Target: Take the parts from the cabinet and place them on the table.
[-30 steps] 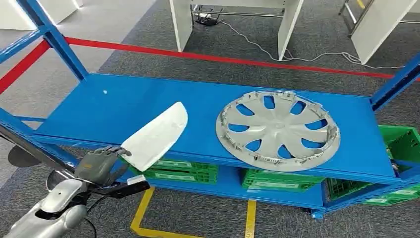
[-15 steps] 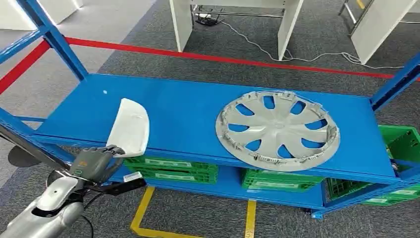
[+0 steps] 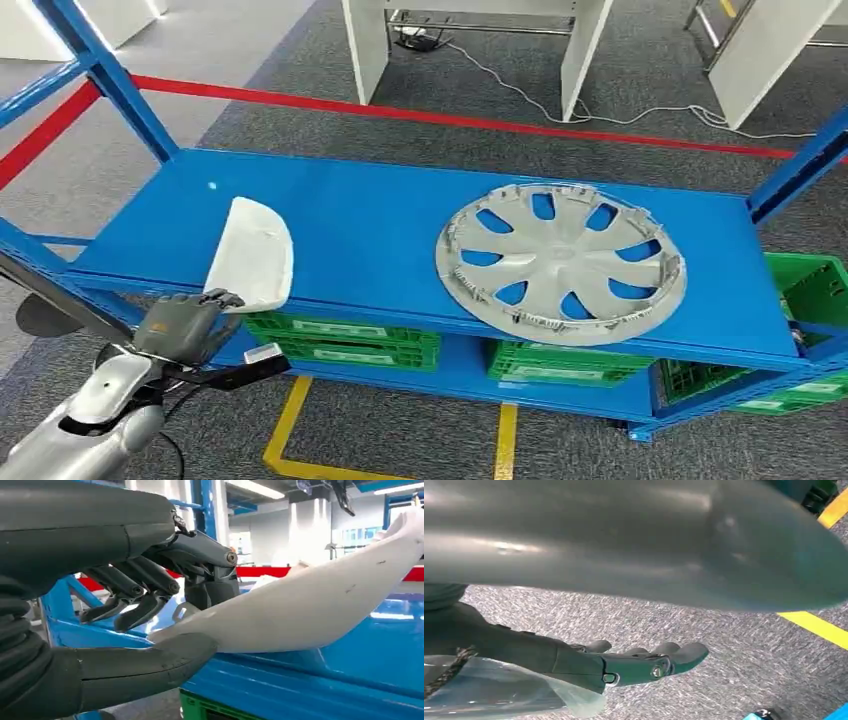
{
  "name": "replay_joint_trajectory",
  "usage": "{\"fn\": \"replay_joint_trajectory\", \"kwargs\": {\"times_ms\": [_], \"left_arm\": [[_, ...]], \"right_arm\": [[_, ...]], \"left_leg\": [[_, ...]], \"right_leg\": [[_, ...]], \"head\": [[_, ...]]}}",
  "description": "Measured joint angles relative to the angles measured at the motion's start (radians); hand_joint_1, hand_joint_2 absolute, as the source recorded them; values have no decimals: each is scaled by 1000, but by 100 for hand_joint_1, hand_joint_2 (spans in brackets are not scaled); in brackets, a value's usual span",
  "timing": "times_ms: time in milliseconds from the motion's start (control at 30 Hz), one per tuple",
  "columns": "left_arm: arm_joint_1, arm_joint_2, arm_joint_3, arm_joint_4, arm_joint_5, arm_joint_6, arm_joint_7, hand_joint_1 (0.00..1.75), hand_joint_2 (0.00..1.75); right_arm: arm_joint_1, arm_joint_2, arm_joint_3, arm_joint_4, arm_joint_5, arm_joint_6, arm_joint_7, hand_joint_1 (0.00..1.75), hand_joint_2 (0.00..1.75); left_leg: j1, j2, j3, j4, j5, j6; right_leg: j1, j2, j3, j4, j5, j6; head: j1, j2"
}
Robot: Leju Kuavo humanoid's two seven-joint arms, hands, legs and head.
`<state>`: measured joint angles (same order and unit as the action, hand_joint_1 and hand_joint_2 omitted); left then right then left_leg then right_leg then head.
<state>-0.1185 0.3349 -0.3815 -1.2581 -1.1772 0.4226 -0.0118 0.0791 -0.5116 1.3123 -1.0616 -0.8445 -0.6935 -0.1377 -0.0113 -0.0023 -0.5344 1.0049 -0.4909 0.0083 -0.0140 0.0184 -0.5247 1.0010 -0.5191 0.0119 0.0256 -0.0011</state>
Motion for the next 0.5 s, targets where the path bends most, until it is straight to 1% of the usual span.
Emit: {"fn": "replay_joint_trajectory", "kwargs": {"times_ms": [167, 233, 300, 400, 500], "left_arm": [[-5, 9, 0, 0, -11, 7, 3, 175, 175], [-6, 13, 1, 0, -26, 24, 10, 175, 175], [-10, 20, 1, -6, -51, 42, 19, 175, 175], [-24, 37, 3, -32, -86, 44, 35, 175, 175], [-40, 56, 10, -69, -120, 44, 46, 175, 175]], "right_arm": [[-3, 0, 11, 3, -7, 0, -4, 0, 0], [-4, 0, 13, 4, -10, 0, -9, 0, 0], [-8, 0, 19, 4, -9, 0, 7, 0, 0], [-13, -2, 21, -3, 8, 0, 28, 0, 0], [-25, -3, 23, -11, 19, 0, 32, 0, 0]], "left_leg": [[0, 0, 0, 0, 0, 0], [0, 0, 0, 0, 0, 0], [0, 0, 0, 0, 0, 0], [0, 0, 0, 0, 0, 0], [0, 0, 0, 0, 0, 0]], "right_leg": [[0, 0, 0, 0, 0, 0], [0, 0, 0, 0, 0, 0], [0, 0, 0, 0, 0, 0], [0, 0, 0, 0, 0, 0], [0, 0, 0, 0, 0, 0]], "head": [[0, 0], [0, 0], [0, 0], [0, 0], [0, 0]]}}
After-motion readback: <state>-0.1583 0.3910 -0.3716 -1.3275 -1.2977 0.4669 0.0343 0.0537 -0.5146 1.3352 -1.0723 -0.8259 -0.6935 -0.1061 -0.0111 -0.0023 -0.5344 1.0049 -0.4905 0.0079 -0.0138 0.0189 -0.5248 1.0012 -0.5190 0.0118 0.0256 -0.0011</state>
